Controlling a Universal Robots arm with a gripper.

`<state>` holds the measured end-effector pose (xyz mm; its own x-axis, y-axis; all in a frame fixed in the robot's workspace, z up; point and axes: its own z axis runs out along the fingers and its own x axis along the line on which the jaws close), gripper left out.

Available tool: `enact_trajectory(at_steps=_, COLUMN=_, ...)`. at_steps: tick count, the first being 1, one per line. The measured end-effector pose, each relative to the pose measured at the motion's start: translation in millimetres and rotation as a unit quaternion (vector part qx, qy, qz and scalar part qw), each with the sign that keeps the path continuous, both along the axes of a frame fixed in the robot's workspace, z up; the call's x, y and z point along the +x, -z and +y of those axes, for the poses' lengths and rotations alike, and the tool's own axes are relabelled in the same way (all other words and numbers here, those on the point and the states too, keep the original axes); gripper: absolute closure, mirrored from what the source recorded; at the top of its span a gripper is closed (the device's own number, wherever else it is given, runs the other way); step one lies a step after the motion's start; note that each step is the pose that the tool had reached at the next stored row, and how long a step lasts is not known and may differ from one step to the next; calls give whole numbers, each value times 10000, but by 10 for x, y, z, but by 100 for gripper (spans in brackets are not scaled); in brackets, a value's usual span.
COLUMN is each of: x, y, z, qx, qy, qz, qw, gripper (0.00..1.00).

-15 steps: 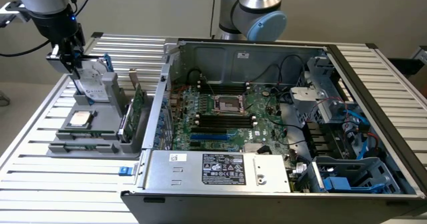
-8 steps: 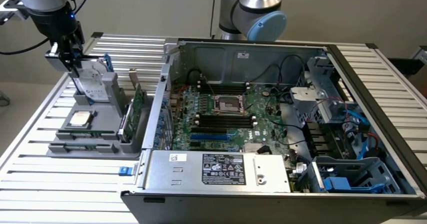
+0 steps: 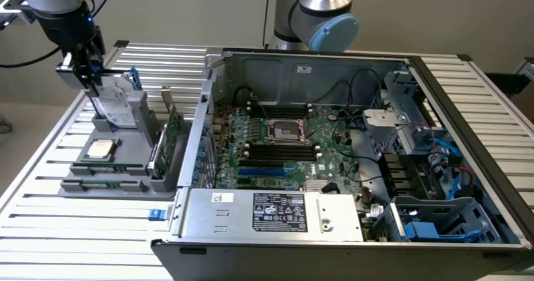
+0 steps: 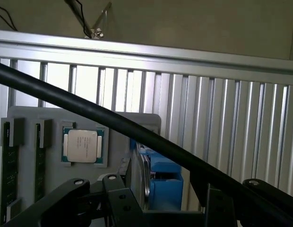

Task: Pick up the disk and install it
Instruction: 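Pick up the disk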

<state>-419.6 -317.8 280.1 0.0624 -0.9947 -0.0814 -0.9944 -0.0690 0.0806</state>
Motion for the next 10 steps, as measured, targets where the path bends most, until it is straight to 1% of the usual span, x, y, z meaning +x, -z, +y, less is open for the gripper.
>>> enact_trajectory(at_steps=7, x=-22, y=1, z=0, qx=0, qy=0, qz=-18, qw=10000, gripper=38)
enact_trajectory(at_steps=10, x=-23, y=1, z=0, qx=1, qy=1, qz=-31, qw=10000, gripper=38)
